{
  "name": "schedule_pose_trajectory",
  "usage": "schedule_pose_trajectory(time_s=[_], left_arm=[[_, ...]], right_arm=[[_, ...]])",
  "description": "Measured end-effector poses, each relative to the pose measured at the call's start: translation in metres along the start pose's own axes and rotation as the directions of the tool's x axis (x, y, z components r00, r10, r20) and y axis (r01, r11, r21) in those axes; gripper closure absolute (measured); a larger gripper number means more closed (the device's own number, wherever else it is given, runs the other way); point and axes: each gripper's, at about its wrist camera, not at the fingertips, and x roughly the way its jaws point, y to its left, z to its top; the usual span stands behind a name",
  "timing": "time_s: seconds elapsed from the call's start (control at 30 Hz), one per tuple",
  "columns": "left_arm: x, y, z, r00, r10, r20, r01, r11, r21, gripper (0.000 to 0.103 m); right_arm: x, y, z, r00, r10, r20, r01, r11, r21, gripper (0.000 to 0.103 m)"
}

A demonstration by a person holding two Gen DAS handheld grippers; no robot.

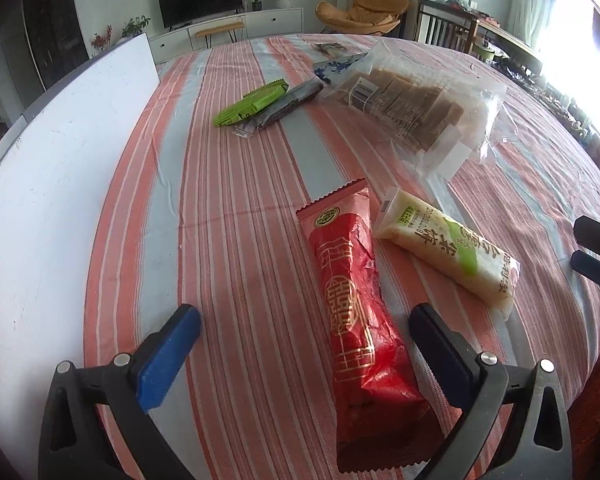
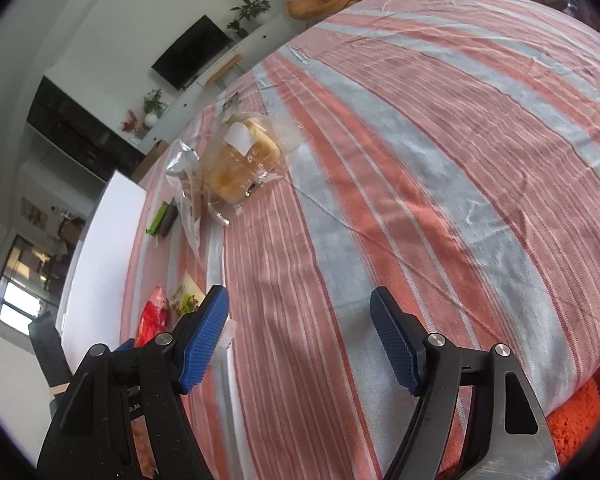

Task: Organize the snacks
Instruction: 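Grasp the red wrapped pastry with the left tool while the right tool grasps the white-green packet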

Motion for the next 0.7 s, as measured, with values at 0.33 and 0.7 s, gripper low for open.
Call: schedule_pose_trajectory(time_s=[0.33, 0.7], left_arm=[[-0.0028, -0.0014, -0.0051, 0.999, 0.003, 0.037, -0.003, 1.000, -0.004, 0.000], [-0.0028, -0.0015, -0.0048, 0.999, 0.003, 0.039, -0.003, 1.000, -0.005, 0.000]], right_arm=[[-0.0002, -0.0017, 0.0002, 1.000, 0.002, 0.000, -0.002, 1.000, 0.000, 0.026], [-0.0007, -0.0036, 0.0006, 1.000, 0.006, 0.001, -0.006, 1.000, 0.003, 0.026]])
